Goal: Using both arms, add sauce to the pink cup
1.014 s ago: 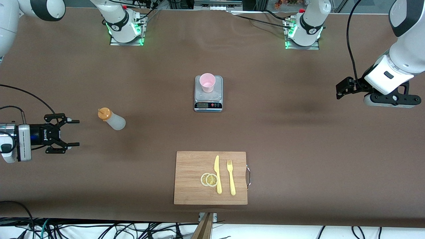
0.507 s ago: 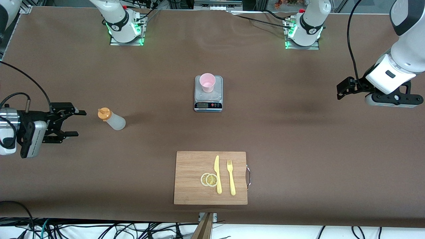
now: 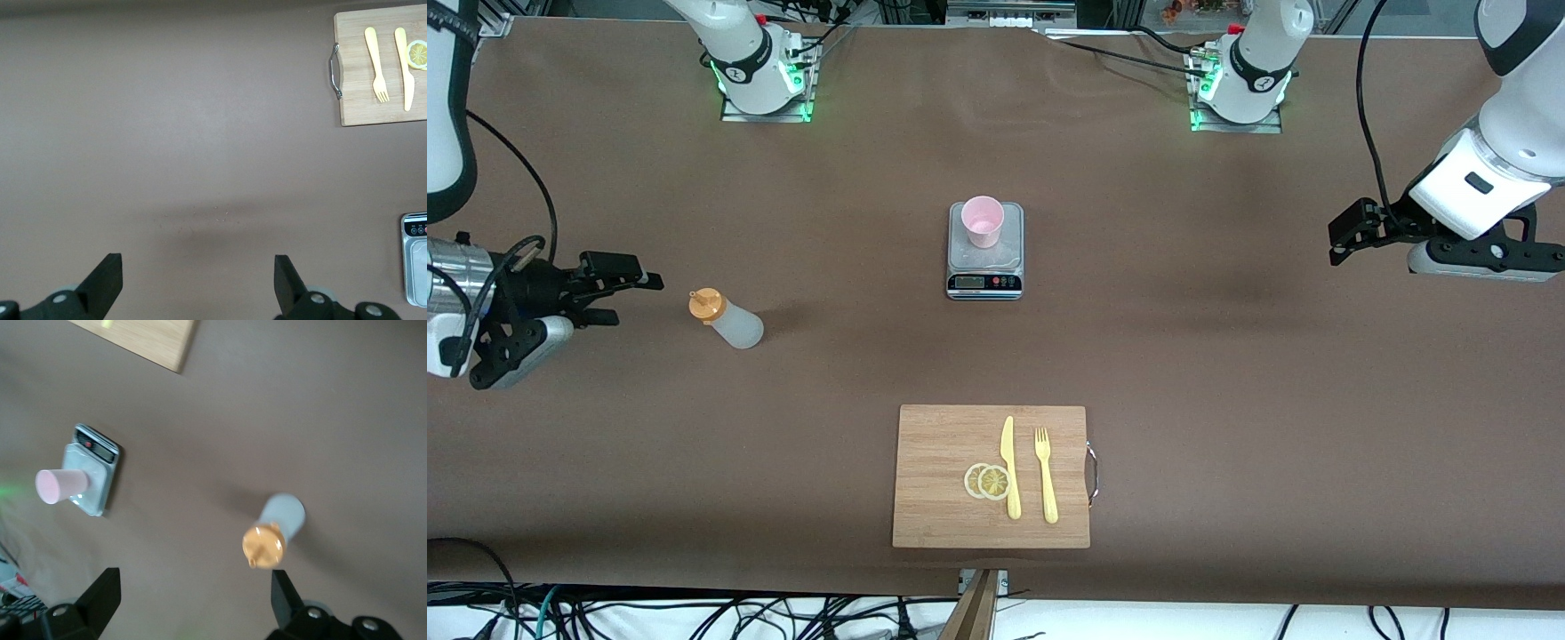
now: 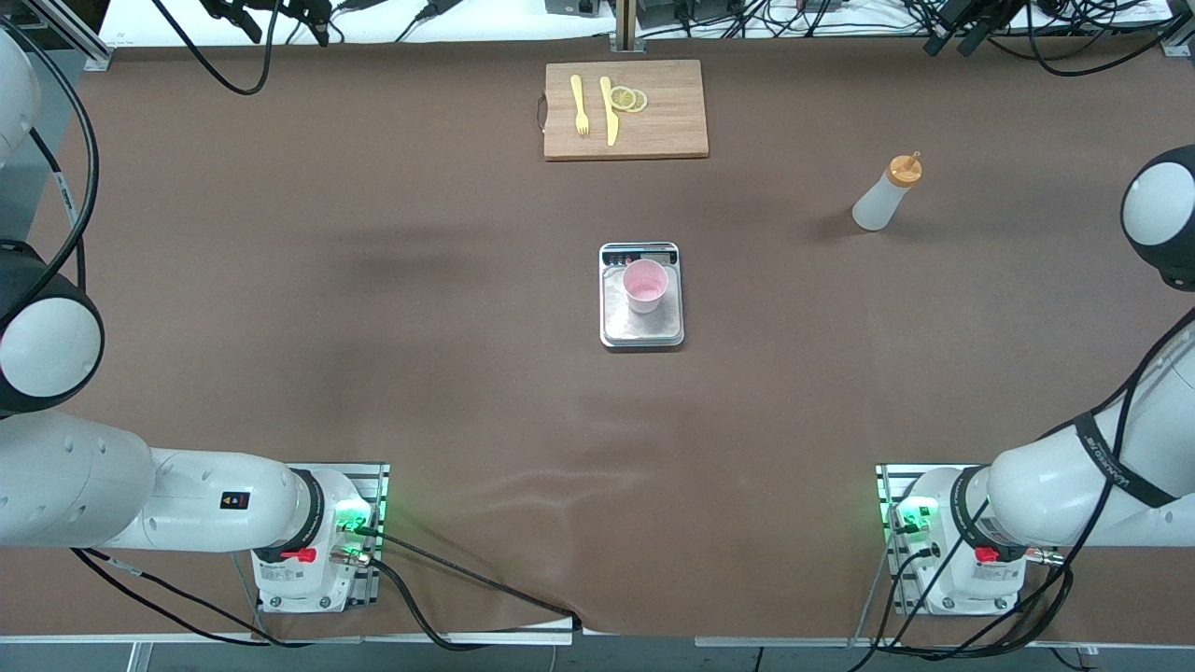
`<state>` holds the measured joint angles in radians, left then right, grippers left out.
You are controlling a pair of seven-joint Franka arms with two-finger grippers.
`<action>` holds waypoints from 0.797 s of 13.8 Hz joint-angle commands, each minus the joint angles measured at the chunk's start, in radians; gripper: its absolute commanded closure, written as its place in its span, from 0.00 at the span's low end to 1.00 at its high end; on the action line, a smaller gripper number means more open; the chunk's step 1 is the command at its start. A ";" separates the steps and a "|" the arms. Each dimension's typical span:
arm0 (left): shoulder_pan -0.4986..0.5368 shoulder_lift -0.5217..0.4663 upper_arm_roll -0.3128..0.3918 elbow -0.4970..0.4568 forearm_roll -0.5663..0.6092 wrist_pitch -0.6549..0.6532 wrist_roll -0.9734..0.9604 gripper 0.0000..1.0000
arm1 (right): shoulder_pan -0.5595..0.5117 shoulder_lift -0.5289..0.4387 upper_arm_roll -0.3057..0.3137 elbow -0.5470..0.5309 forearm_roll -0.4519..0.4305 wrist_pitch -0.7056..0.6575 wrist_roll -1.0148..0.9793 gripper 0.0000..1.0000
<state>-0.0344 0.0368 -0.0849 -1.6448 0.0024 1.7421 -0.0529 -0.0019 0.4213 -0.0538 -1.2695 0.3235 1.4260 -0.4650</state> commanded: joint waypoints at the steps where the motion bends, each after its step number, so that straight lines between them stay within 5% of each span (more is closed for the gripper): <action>1: -0.002 0.006 -0.006 0.005 0.021 -0.013 -0.005 0.00 | 0.011 -0.125 -0.001 -0.155 -0.066 0.013 0.148 0.00; 6: 0.007 0.005 -0.003 0.006 0.021 -0.061 -0.005 0.00 | 0.027 -0.193 0.002 -0.214 -0.243 -0.038 0.269 0.00; 11: 0.008 0.003 -0.006 0.013 0.021 -0.110 -0.005 0.00 | -0.001 -0.213 -0.003 -0.212 -0.326 0.036 0.269 0.00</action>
<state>-0.0298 0.0420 -0.0817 -1.6464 0.0024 1.6791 -0.0530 0.0074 0.2452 -0.0607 -1.4428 0.0454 1.4306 -0.2073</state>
